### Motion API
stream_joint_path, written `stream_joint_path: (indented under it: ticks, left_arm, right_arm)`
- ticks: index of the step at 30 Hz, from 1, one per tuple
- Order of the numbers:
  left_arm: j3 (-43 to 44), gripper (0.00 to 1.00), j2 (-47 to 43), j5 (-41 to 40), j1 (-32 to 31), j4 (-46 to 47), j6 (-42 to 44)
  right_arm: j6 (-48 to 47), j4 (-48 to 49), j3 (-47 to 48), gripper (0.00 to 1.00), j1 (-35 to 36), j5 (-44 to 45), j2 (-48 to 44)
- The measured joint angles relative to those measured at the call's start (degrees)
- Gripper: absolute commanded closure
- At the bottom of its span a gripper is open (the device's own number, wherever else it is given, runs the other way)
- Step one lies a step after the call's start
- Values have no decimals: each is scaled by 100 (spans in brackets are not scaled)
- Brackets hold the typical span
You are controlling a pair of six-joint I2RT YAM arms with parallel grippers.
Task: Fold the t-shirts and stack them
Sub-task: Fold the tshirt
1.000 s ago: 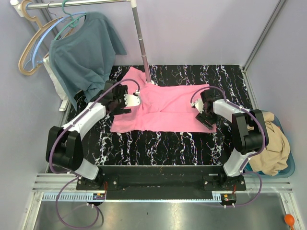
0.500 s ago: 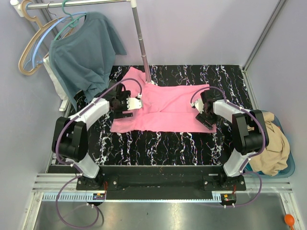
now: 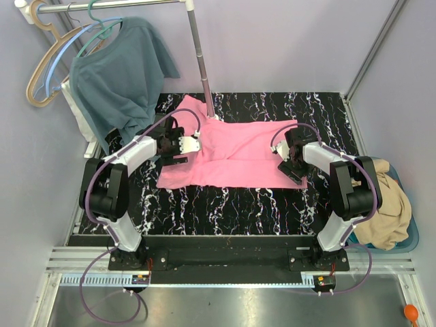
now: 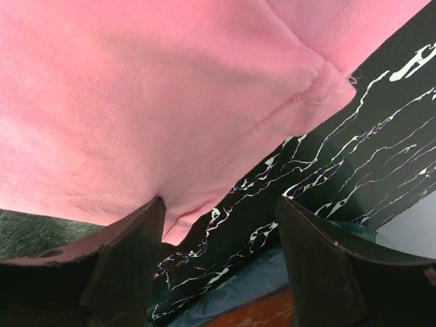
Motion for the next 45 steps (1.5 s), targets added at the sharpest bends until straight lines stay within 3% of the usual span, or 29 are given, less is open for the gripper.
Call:
stream_joint_path:
  ticks: [4,5,8,17,22,26,29,35,45]
  left_arm:
    - [94,23,166,-26,61,20,24]
    - [131,35,219,-39,79,26,26]
    - [245,51,350,-52,120,39,15]
    - [343,75,531,-120,149,125,11]
    - [350,100,551,-190,149,129,-9]
    - [404,99,557,-203,149,129,-52]
    - [446,75,557,-219,149,144,-74]
    - [446,44,557,-282,149,146,-101]
    - [446,38,553,-275,223,52,-48]
  right_arm:
    - [0,4,-4,25,0,2,-4]
    - [0,11,-9,25,0,0,-9]
    - [-2,24,-24,25,0,2,-22]
    - [0,72,-66,25,0,11,-55]
    - [2,72,-68,25,2,17,-55]
    - [15,74,-70,25,2,17,-55]
    - [20,83,-81,24,2,20,-55]
    - [26,103,-96,24,4,24,-66]
    - [42,125,-116,25,4,26,-74]
